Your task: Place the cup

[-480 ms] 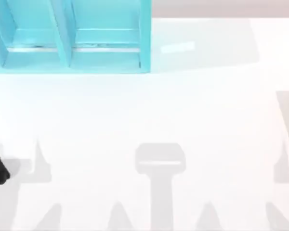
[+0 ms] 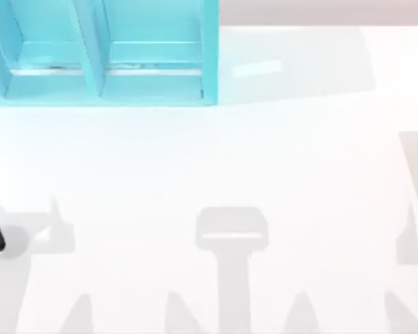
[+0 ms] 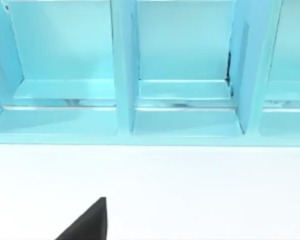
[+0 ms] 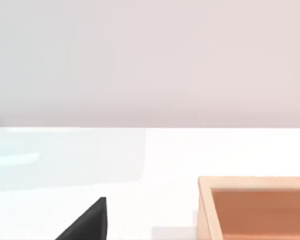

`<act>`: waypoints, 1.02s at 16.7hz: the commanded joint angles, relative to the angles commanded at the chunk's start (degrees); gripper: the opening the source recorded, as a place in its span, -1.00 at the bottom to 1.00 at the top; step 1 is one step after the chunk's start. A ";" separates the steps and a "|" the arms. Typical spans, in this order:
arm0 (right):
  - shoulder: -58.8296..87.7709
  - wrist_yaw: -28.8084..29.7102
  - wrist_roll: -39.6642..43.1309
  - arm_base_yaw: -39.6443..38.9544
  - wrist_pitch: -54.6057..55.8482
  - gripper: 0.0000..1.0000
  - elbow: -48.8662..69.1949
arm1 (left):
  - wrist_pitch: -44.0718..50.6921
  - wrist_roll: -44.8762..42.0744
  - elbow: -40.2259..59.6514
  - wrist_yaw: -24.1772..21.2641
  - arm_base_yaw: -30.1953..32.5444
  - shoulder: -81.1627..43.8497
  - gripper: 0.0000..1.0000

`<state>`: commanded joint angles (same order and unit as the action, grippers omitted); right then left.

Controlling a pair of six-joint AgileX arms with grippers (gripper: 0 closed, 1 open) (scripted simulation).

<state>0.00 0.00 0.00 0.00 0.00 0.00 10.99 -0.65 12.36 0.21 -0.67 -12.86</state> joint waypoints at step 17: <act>0.00 0.00 0.00 0.00 0.00 1.00 0.00 | 56.89 -3.24 60.87 -0.24 -2.04 -79.86 1.00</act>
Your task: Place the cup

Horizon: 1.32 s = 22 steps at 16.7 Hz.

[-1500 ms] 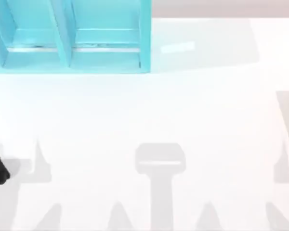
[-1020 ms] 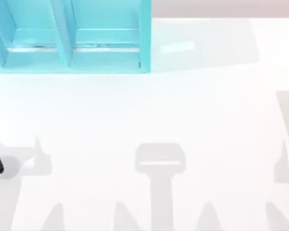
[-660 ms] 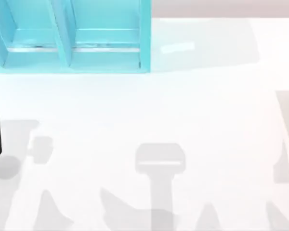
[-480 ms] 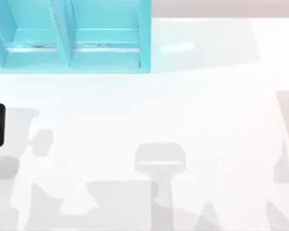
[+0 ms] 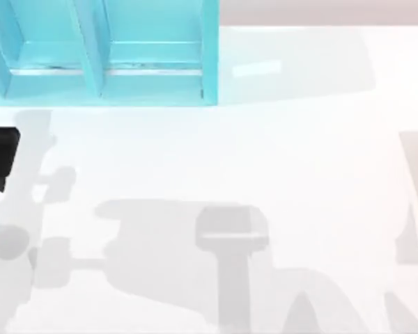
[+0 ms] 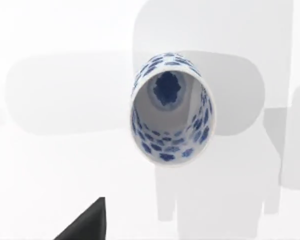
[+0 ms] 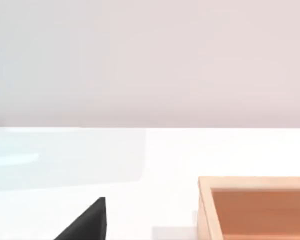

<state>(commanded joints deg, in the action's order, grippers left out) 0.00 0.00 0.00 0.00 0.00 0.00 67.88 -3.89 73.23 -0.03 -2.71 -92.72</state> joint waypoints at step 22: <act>0.00 0.00 0.00 0.00 0.00 1.00 0.00 | -20.06 -0.48 -12.84 0.01 -0.32 -9.91 1.00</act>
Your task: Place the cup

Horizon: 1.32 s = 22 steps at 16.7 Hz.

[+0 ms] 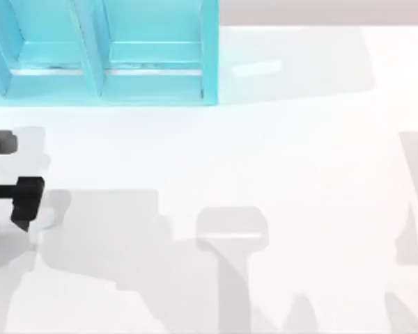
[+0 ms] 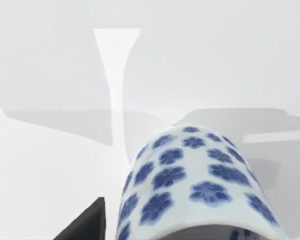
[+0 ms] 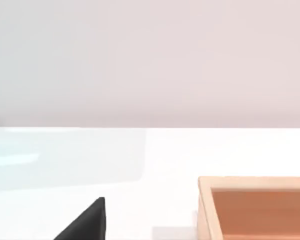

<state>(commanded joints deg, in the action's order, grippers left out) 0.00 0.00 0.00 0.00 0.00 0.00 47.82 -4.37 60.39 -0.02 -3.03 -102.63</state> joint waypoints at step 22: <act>0.00 0.00 0.00 0.00 0.00 1.00 0.00 | 0.00 0.00 0.00 0.00 0.00 0.00 -1.00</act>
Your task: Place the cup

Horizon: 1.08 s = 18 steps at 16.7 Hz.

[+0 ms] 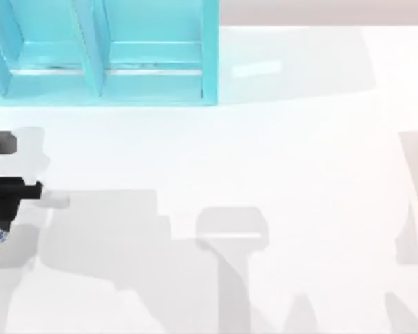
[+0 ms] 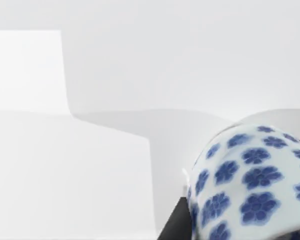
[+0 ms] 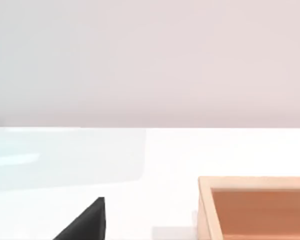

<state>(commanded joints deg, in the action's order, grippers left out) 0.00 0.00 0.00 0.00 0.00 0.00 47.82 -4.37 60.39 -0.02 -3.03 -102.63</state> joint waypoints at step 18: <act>0.00 0.00 0.00 0.00 0.00 1.00 0.00 | 22.17 -35.19 36.23 -0.28 -34.98 -14.01 -1.00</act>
<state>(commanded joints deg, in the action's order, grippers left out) 0.00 0.00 0.00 0.00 0.00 0.00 69.99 -39.56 96.63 -0.30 -38.01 -116.63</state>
